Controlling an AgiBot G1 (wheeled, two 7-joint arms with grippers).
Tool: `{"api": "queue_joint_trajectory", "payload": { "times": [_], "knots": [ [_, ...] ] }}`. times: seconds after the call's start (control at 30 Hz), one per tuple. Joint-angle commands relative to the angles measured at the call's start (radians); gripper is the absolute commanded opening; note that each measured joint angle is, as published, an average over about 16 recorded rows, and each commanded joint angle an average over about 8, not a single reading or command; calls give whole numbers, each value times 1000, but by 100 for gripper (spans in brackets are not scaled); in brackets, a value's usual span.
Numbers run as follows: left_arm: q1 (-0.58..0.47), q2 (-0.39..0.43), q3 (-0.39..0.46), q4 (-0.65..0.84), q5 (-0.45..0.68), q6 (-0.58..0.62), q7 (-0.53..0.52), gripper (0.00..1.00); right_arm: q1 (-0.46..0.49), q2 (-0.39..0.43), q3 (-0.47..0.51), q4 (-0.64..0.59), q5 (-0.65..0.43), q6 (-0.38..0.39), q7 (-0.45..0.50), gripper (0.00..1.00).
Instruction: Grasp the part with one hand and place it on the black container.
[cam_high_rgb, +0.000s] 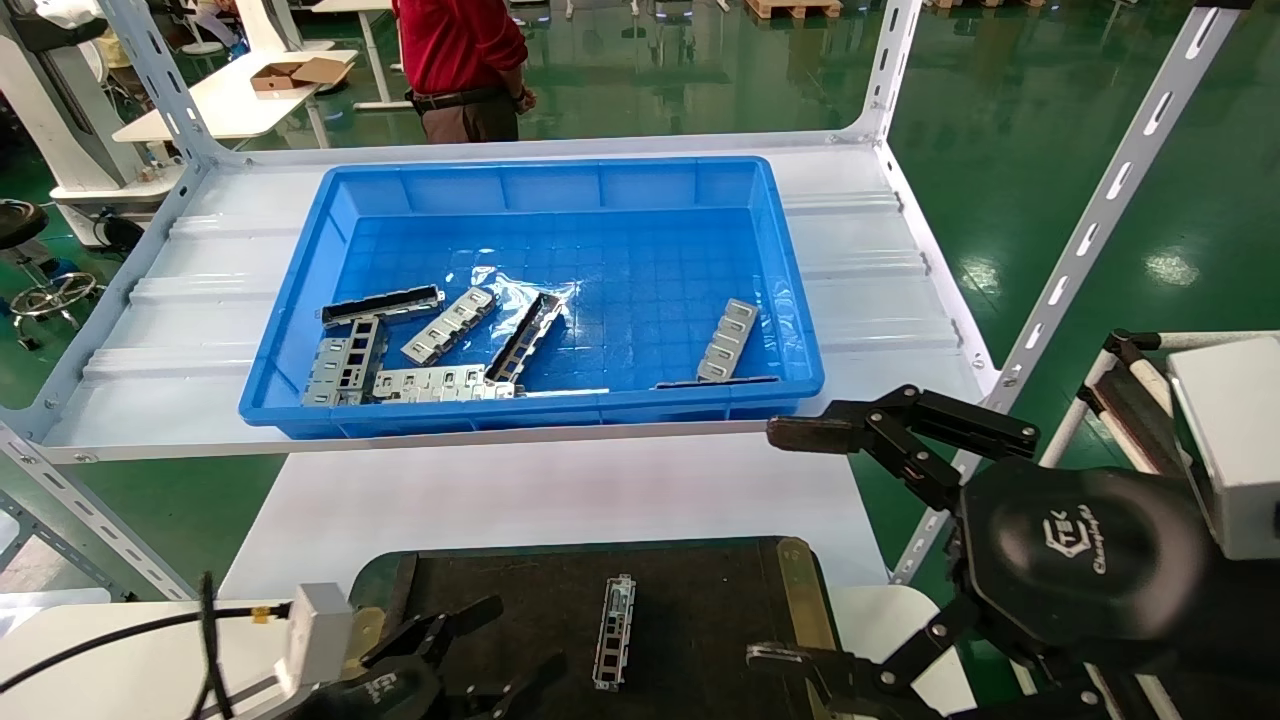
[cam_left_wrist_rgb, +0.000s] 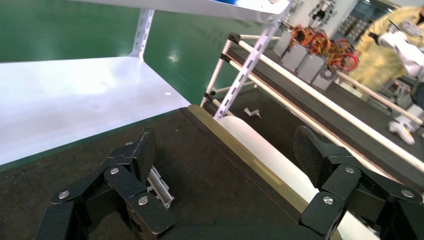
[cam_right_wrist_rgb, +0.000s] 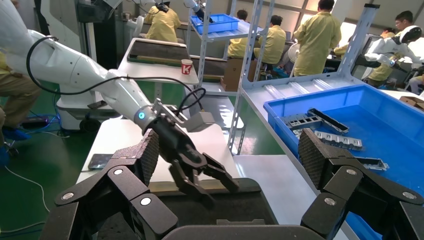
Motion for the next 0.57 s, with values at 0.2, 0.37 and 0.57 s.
{"api": "queue_joint_trajectory", "payload": {
  "times": [0.2, 0.37, 0.57],
  "knots": [
    [25, -58, -33, -12, -32, 83, 27, 100, 0, 0, 0, 0, 0, 0, 0, 100],
    [36, -87, -53, -30, -54, 109, 27, 100, 0, 0, -1, 0, 0, 0, 0, 100],
    [41, -101, -65, -41, -67, 115, 25, 100, 0, 0, -1, 0, 1, 0, 0, 100]
  ]
}}
